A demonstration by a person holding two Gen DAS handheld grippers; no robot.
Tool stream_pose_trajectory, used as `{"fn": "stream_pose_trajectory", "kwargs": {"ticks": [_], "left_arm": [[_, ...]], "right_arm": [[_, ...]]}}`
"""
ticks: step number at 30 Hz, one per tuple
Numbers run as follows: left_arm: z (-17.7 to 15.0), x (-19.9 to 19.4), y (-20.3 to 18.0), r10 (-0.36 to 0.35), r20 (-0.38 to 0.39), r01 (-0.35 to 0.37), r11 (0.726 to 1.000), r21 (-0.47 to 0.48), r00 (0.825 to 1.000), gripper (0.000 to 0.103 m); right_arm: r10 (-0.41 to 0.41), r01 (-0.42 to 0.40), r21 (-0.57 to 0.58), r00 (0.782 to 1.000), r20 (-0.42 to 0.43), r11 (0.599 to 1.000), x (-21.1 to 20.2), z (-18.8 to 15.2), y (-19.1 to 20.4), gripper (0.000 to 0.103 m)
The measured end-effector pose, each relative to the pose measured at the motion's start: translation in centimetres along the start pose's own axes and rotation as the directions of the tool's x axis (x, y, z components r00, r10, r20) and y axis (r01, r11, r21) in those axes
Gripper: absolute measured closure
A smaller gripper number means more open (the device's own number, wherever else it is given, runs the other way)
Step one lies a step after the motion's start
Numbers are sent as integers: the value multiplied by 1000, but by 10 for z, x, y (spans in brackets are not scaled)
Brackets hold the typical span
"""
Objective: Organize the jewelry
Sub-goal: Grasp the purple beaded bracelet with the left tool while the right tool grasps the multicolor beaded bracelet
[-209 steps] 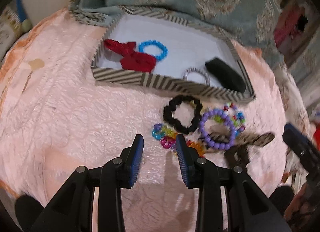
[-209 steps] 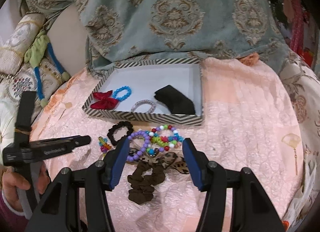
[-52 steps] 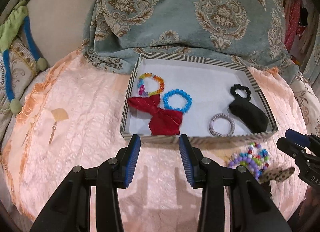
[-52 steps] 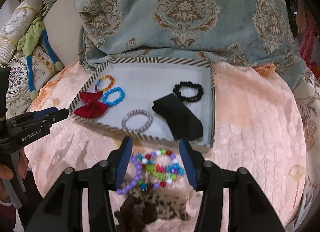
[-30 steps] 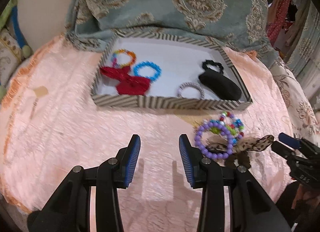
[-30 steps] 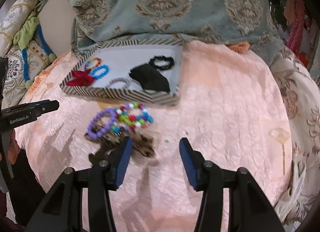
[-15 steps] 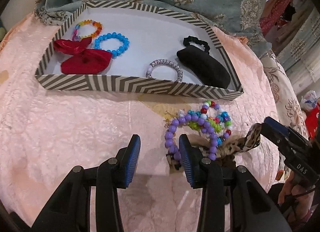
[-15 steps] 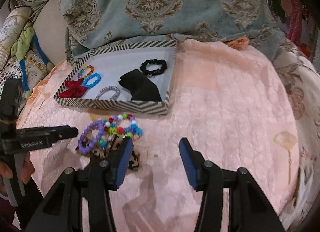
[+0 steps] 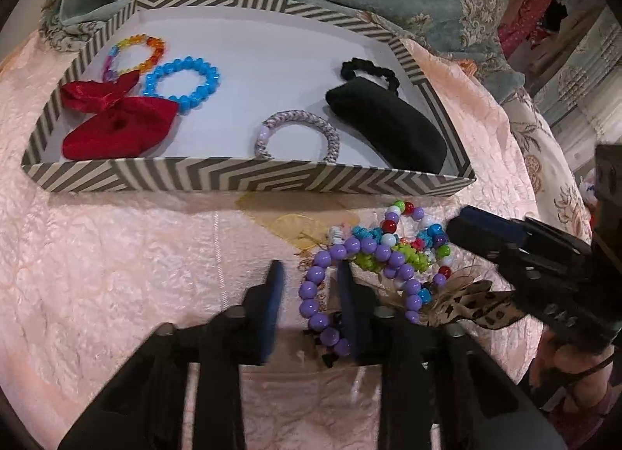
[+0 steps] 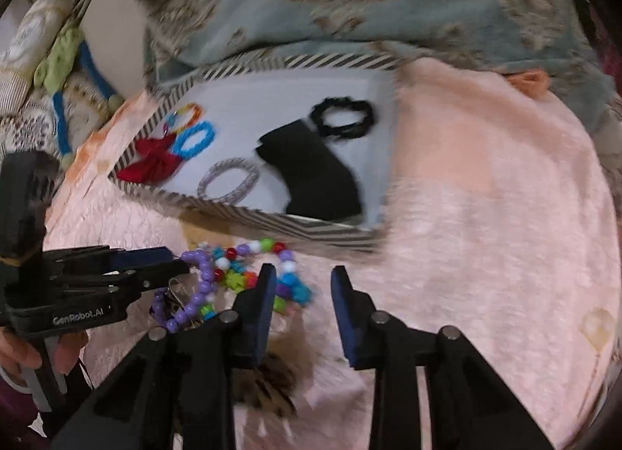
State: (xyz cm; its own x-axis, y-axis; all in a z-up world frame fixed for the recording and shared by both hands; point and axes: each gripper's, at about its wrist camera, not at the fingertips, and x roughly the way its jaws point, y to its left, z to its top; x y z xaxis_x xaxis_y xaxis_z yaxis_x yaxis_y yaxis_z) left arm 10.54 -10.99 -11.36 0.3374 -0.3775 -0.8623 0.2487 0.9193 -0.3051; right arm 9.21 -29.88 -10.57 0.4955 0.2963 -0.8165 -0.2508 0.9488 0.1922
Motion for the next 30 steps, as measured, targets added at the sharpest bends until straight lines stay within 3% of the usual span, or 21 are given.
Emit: {"fn": "stream_pose_trajectory", "kwargs": {"ticks": [4,7,12,17,30], "left_arm": [[0,1,-5,12,3,-12,999,36,1000,103],[0,-5,-1,-17,7,17,1000,21,1000,103],[3,-35,7,-65,55,66,998,-3,996,103],[8,-69,4,-61,123,59,998,20,991,103],[35,-125,8,71,244,-85,995,47,967,103]], "right_arm": [[-34,32,-44,998,-45,999,25,4,9,86],[-50,48,-54,998,-31,997,24,5,10,94],[49,-49,-12,996,79,999,-20,8,12,94],[78,-76,-22,987,138,997,-57,14,18,94],[70,-57,-72,976,206,996,-97,40,37,94]]}}
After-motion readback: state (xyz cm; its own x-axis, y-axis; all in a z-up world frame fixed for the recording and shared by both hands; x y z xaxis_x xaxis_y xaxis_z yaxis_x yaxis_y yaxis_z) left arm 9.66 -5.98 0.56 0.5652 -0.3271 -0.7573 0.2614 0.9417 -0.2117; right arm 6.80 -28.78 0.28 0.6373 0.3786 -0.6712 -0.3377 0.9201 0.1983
